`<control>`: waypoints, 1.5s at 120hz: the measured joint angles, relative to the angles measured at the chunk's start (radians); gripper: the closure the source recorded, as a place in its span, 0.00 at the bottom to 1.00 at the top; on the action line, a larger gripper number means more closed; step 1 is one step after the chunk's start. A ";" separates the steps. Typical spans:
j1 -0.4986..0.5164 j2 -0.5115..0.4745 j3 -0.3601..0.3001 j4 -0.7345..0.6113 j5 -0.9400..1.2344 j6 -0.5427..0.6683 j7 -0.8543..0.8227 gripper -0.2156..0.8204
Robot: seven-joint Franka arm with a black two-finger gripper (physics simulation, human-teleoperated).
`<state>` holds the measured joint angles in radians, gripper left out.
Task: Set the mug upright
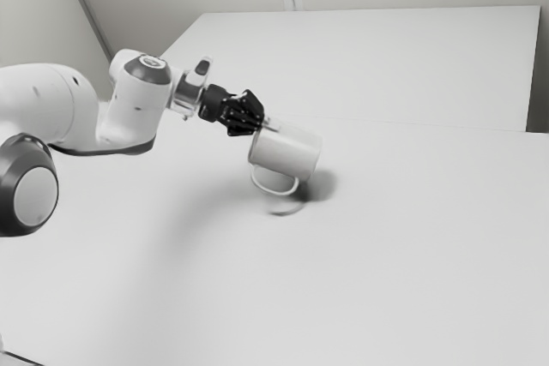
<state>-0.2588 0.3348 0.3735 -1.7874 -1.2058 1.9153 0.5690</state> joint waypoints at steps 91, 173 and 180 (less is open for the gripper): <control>-0.028 -0.214 -0.219 -0.106 1.245 0.030 -0.337 0.96; -0.027 -0.251 -0.249 -0.278 1.301 0.184 -0.571 0.96; -0.025 -0.253 -0.249 -0.288 1.289 0.192 -0.584 0.96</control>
<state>-0.2839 0.0821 0.1243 -2.0754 0.0831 2.1077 -0.0153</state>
